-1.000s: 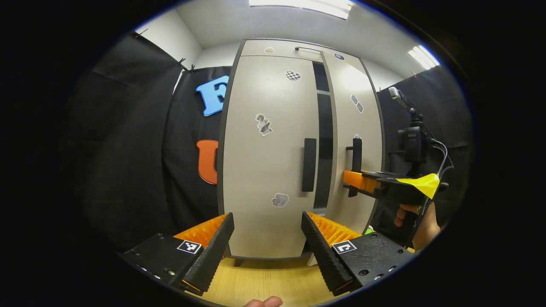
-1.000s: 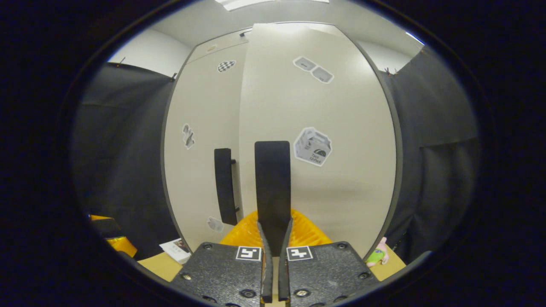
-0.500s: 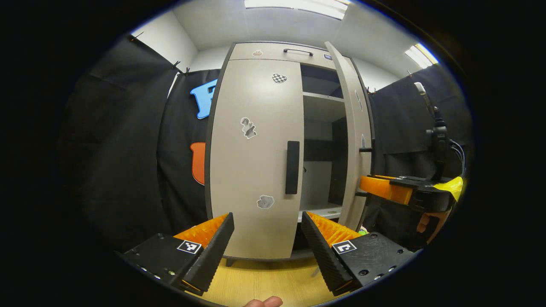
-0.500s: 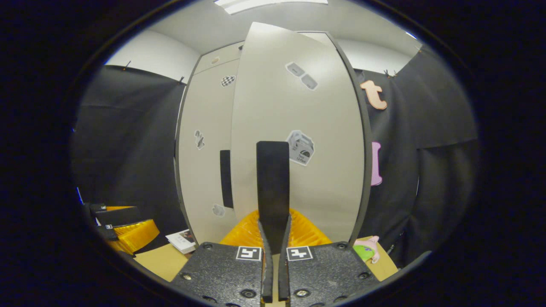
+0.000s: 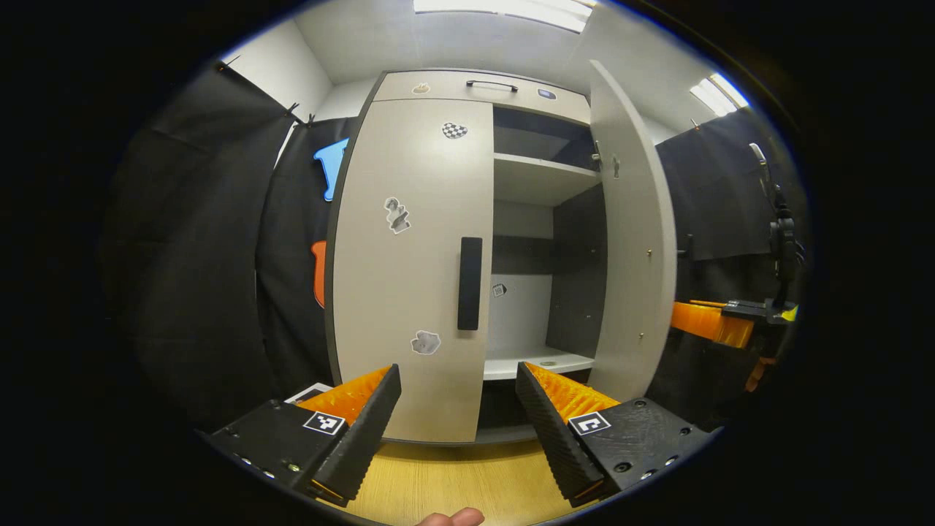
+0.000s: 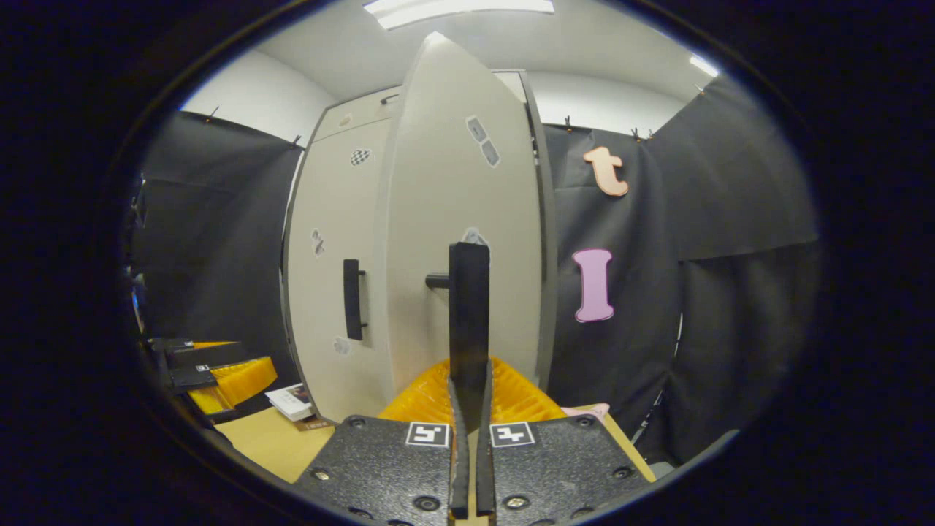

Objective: Open the right door of the double-door shoe cabinet with the right hand, and open the left door with the left hand.

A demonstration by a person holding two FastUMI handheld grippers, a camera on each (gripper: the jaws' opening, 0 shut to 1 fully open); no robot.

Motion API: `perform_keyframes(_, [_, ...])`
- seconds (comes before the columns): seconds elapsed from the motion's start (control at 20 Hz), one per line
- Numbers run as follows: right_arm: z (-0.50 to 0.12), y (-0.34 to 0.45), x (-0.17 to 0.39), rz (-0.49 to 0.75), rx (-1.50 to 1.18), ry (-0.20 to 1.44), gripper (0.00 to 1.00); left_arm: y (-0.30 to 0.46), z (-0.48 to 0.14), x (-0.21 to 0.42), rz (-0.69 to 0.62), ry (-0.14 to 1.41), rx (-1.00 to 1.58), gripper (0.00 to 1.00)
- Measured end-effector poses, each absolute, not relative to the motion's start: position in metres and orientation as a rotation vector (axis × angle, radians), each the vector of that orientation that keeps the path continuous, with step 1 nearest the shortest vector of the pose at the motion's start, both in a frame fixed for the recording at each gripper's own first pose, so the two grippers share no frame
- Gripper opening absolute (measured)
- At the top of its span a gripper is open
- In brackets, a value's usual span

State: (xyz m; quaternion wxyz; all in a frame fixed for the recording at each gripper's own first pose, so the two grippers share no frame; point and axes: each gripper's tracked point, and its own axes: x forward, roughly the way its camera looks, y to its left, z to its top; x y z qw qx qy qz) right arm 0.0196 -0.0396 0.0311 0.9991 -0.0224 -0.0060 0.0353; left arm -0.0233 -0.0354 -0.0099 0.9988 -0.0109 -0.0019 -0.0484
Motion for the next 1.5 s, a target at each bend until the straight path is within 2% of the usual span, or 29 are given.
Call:
perform_keyframes(0.5, [0.035, -0.13, 0.015, -0.119, -0.098, -0.026, 0.04, -0.055, -0.011, -0.022, -0.112, 0.001, -0.038, 0.95])
perform_keyframes(0.7, [0.026, -0.132, 0.016, -0.032, 0.031, -0.003, 0.04, -0.056, -0.011, -0.021, -0.109, 0.002, -0.034, 0.95])
perform_keyframes(1.0, [0.027, -0.131, -0.015, -0.091, -0.021, -0.018, 0.04, -0.05, -0.011, -0.024, -0.096, -0.002, -0.034, 0.95])
perform_keyframes(1.15, [0.031, -0.112, -0.05, -0.074, 0.007, -0.036, 0.04, -0.043, -0.015, -0.022, -0.085, 0.004, -0.043, 0.95])
perform_keyframes(1.25, [0.043, -0.086, -0.062, -0.021, 0.026, -0.081, 0.04, -0.038, -0.016, -0.02, -0.069, 0.006, -0.064, 0.95])
perform_keyframes(1.5, [0.035, -0.032, -0.04, 0.053, -0.049, -0.068, 0.03, -0.023, -0.015, -0.024, -0.059, 0.022, -0.084, 0.95])
